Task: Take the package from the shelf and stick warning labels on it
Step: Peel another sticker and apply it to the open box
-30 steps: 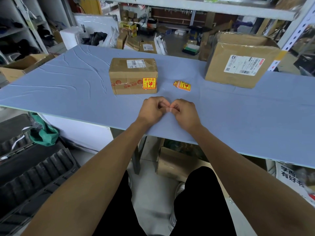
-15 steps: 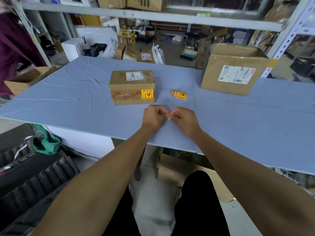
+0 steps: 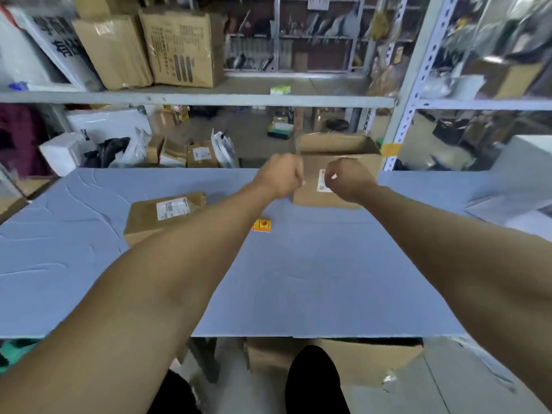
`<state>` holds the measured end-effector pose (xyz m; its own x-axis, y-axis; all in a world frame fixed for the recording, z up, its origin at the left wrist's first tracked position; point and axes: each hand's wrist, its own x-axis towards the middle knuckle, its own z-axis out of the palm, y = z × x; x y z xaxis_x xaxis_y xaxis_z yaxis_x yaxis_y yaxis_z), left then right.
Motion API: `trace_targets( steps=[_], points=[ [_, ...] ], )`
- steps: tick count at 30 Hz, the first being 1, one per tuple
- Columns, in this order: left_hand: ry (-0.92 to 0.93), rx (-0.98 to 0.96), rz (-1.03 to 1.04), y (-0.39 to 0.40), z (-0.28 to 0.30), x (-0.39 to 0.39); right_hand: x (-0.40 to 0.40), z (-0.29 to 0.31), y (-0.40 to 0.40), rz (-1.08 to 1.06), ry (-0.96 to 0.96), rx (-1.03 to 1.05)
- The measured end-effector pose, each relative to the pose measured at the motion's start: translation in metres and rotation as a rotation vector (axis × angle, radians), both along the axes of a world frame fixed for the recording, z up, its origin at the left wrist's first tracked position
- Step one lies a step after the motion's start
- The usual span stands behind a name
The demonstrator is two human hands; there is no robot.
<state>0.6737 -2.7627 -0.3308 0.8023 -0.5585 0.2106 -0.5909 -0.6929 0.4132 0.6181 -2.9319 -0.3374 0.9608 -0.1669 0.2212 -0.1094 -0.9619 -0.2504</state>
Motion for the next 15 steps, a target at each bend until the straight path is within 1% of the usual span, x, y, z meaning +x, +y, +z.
trace_targets(
  steps=[3,7,11,15],
  points=[
    [-0.060,-0.018,0.017,-0.038,0.030,0.026,0.022,0.023,-0.032,-0.111,0.004,-0.036],
    [-0.124,-0.041,0.100,-0.082,0.045,0.065,0.052,0.033,-0.061,-0.155,0.011,-0.067],
    [-0.030,0.028,0.074,-0.105,0.034,0.093,0.076,0.029,-0.078,-0.129,0.006,-0.100],
    [0.045,0.046,0.056,-0.095,0.022,0.102,0.092,0.022,-0.074,-0.115,0.025,-0.144]
  ],
)
